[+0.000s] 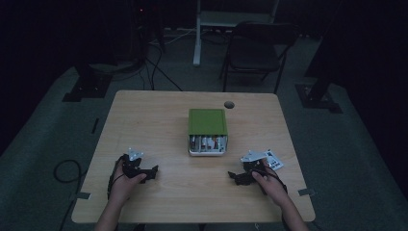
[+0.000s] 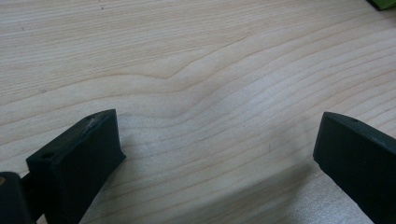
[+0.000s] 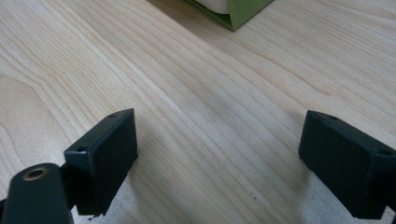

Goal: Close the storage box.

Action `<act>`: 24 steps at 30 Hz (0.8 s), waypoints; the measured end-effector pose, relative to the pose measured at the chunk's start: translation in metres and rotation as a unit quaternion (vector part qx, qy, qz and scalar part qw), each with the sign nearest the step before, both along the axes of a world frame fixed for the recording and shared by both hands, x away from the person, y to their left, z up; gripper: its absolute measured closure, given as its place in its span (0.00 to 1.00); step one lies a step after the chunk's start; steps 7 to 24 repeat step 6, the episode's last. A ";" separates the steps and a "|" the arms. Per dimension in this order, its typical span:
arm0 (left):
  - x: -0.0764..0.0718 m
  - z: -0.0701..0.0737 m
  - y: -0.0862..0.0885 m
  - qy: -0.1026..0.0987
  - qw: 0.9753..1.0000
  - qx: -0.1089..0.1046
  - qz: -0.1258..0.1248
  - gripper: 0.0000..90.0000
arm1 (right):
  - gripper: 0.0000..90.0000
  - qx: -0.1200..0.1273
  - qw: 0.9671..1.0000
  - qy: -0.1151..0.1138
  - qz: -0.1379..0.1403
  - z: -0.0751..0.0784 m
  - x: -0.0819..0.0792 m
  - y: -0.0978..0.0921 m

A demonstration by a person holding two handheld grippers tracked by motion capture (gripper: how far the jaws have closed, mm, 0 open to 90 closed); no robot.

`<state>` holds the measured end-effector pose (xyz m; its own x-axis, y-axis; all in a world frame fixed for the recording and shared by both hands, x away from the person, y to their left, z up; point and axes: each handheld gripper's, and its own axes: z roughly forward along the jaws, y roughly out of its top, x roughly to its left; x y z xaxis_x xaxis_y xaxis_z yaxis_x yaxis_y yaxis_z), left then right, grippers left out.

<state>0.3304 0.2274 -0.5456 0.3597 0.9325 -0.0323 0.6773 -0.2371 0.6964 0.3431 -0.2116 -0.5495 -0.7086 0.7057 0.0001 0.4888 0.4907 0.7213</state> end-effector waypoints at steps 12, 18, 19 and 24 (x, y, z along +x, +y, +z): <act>0.000 0.000 0.001 0.000 1.000 -0.007 -0.001 0.01 | 0.12 0.000 1.000 0.000 0.000 0.000 0.000 0.000; 0.000 0.000 0.001 0.000 1.000 -0.007 -0.001 0.01 | 0.12 0.000 1.000 0.000 0.000 0.000 0.000 0.000; 0.000 0.000 0.001 0.000 1.000 -0.007 -0.001 0.01 | 0.12 0.000 1.000 0.000 0.000 0.000 0.000 0.000; 0.000 0.000 0.001 0.000 1.000 -0.007 -0.001 0.01 | 0.12 0.000 1.000 0.000 0.000 0.000 0.000 0.000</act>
